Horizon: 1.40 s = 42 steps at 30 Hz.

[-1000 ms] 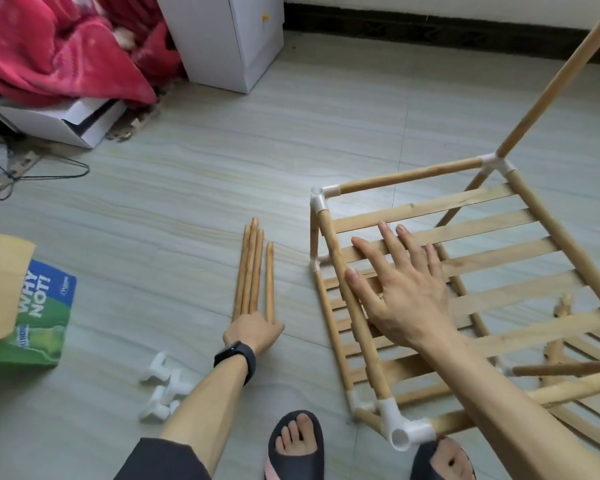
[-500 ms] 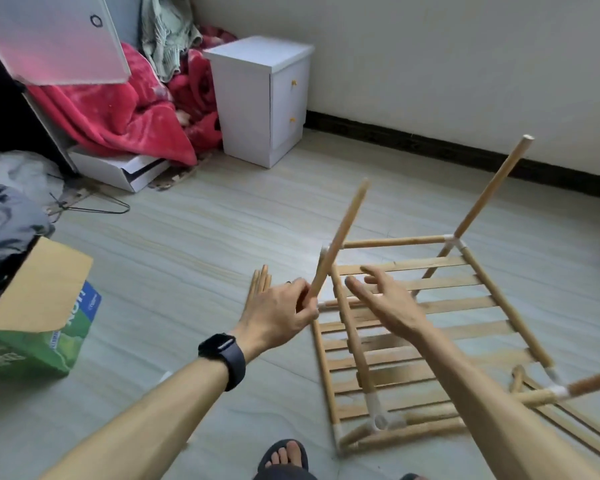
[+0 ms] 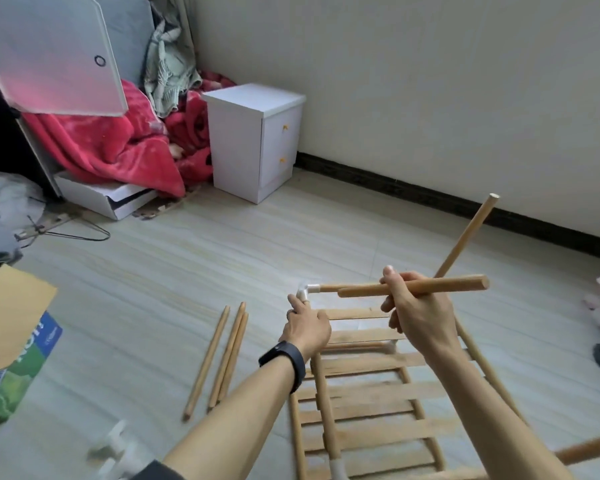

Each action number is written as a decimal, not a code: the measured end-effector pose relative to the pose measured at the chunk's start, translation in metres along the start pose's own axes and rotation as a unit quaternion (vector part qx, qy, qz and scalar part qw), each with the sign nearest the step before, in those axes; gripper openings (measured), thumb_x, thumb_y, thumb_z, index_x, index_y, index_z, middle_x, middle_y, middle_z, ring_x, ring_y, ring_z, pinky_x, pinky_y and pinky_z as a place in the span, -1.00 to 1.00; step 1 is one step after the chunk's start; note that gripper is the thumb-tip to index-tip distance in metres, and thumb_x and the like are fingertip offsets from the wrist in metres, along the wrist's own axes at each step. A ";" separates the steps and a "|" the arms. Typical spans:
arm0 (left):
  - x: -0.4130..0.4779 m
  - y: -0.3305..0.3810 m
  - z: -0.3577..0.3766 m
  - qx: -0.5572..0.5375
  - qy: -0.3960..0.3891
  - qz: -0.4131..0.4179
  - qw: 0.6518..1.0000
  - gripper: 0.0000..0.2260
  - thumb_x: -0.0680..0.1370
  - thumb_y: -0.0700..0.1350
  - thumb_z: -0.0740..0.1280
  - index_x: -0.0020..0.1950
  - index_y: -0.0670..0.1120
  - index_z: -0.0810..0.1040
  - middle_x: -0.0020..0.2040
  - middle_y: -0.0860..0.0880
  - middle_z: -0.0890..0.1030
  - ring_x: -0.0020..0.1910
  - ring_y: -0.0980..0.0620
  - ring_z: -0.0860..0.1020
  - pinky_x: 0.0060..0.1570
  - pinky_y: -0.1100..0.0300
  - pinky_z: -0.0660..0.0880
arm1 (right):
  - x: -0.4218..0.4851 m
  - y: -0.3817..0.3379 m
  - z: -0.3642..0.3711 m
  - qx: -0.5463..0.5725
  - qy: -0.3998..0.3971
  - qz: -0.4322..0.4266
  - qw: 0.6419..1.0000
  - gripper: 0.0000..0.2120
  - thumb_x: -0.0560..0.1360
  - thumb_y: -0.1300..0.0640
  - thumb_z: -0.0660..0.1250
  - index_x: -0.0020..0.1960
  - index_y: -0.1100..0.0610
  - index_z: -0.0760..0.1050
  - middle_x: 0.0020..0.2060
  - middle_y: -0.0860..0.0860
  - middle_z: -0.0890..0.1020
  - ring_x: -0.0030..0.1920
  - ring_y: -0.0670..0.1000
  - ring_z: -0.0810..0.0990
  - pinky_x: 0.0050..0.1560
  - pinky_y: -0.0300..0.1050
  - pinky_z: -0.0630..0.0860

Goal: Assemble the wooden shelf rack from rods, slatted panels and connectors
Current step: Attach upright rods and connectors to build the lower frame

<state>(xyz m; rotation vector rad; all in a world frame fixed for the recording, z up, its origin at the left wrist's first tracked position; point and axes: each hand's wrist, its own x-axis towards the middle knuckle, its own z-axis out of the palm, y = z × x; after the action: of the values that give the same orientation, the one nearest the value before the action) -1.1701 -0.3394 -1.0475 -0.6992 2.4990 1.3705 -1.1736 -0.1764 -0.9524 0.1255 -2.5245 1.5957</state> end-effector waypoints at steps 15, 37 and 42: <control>0.016 -0.014 0.047 0.008 0.139 0.019 0.990 -0.62 0.71 0.00 -0.03 0.53 -0.02 0.14 0.27 -0.16 0.60 0.15 -0.24 0.59 -0.05 0.01 0.39 | 0.060 0.021 0.088 -0.058 -0.079 -0.010 0.995 -0.67 0.54 -0.03 0.33 -0.33 0.09 0.63 -0.47 -0.10 0.66 -0.46 -0.08 0.64 -0.30 -0.09 0.63; 0.014 -0.012 0.049 0.029 0.156 0.013 0.987 -0.72 0.73 0.02 -0.01 0.34 -0.10 0.28 0.07 -0.15 0.66 0.04 -0.21 0.63 -0.03 -0.06 0.55 | 0.091 -0.012 0.102 -0.189 -0.058 -0.069 0.978 -0.66 0.41 0.00 0.25 -0.34 0.24 0.59 -0.48 0.08 0.63 -0.37 0.10 0.65 -0.23 0.10 0.62; 0.019 -0.017 0.051 0.003 0.132 -0.010 0.991 -0.72 0.72 0.04 -0.02 0.33 -0.07 0.26 0.10 -0.14 0.64 0.09 -0.23 0.60 -0.11 0.02 0.38 | 0.097 -0.024 0.126 -0.223 -0.071 -0.074 0.969 -0.71 0.43 0.03 0.25 -0.39 0.17 0.44 -0.41 0.07 0.61 -0.36 0.13 0.58 -0.37 -0.02 0.50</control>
<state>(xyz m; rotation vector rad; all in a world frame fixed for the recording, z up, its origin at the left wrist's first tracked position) -1.1810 -0.3101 -1.0953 -0.9585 2.6856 1.3405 -1.2762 -0.2989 -0.9677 0.3726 -2.8328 0.9647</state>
